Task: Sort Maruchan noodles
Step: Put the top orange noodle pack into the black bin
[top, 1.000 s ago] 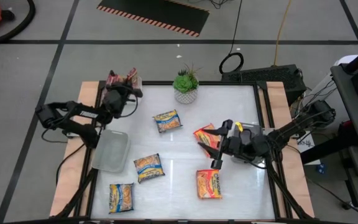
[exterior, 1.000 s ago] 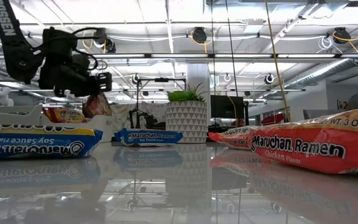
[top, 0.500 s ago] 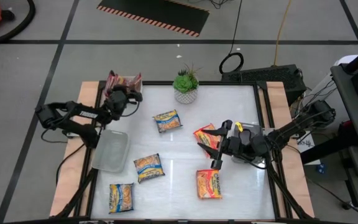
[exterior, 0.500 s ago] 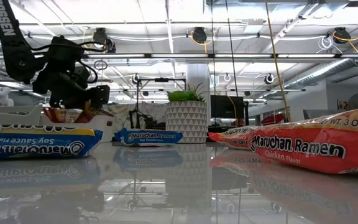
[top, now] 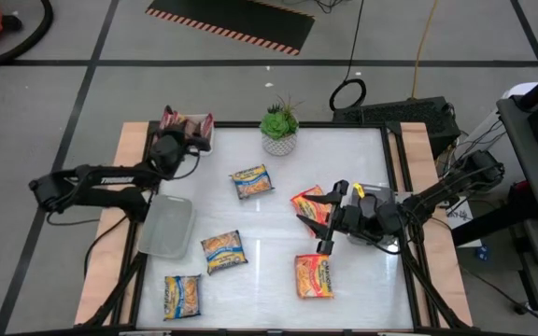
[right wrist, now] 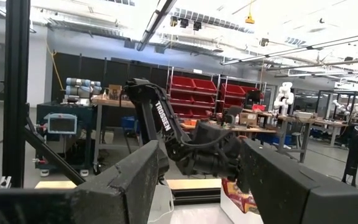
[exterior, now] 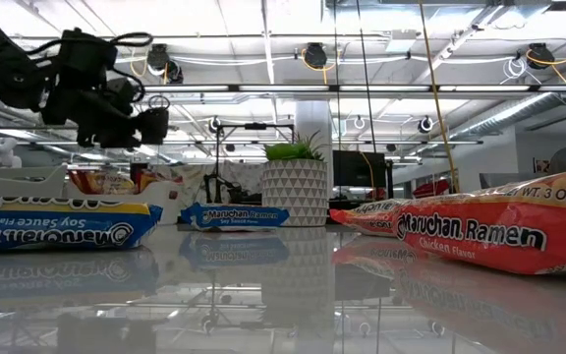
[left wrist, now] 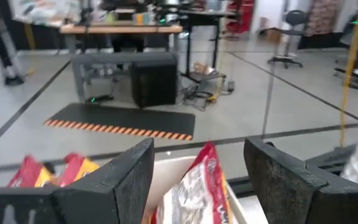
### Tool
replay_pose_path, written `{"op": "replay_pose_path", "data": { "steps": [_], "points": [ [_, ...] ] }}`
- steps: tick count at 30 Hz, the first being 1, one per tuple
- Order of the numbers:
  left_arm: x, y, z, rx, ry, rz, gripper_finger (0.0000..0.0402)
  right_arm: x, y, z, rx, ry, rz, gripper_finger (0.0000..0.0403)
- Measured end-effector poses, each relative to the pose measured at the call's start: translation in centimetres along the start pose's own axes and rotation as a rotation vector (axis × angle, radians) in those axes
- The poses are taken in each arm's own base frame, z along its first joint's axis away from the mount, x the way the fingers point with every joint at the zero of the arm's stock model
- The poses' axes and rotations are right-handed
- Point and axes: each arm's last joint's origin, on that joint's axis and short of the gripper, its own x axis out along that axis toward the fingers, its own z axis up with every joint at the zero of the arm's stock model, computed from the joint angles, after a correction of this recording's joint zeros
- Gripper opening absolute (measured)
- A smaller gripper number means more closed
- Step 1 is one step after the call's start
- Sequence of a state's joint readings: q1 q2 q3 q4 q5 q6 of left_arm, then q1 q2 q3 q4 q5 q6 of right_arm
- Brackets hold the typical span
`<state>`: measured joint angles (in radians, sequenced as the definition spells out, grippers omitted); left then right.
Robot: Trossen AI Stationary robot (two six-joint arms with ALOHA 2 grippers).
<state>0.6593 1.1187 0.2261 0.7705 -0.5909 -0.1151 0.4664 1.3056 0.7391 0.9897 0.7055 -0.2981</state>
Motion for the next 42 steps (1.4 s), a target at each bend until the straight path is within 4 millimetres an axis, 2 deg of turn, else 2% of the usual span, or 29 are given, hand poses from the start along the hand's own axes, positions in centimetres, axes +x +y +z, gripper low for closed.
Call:
{"op": "replay_pose_path", "data": {
  "steps": [3, 9, 15, 19, 21, 23, 29, 32, 36, 42],
  "points": [
    [0.4, -0.2, 0.3, 0.07, 0.05, -0.063, 0.0253, 0.0, 0.0, 0.0, 0.002, -0.001, 0.0, 0.022],
    [2.7, -0.6, 1.8, 0.209, 0.368, -0.008, 0.0253, 0.0, 0.0, 0.1, 0.029, -0.011, -0.003, 0.022],
    [3.9, -1.5, 3.6, 0.344, 0.45, -0.065, 0.0253, 0.0, -0.1, 0.3, 0.045, -0.03, -0.009, 0.022],
    [3.5, -0.7, 3.7, 0.455, 0.526, 0.081, 0.0253, 0.0, -0.1, 0.4, 0.052, -0.038, -0.011, 0.022],
    [2.8, -0.2, 3.8, 0.494, 0.559, 0.148, 0.0253, 0.0, -0.1, 0.4, 0.06, -0.037, -0.011, 0.022],
    [2.0, 0.1, 4.1, 0.483, 0.578, 0.13, 0.0253, 0.0, -0.1, 0.3, 0.068, -0.023, -0.006, 0.022],
    [-1.4, -0.6, 5.3, 0.37, 0.634, -0.223, 0.0253, 0.0, 0.1, -0.4, 0.115, 0.034, 0.006, 0.022],
    [-3.5, -1.0, 5.8, 0.315, 0.649, -0.33, 0.0253, 0.0, 0.3, -0.7, 0.145, 0.071, 0.015, 0.022],
    [-6.2, -1.6, 6.1, 0.25, 0.628, -0.44, 0.0253, 0.8, 1.6, -0.3, 0.117, 0.201, -0.013, 0.0219],
    [-9.3, -3.1, 4.5, 0.154, 0.59, -0.63, 0.0253, 3.2, 4.6, 0.0, 0.021, 0.38, -0.066, 0.0219]
  ]
}}
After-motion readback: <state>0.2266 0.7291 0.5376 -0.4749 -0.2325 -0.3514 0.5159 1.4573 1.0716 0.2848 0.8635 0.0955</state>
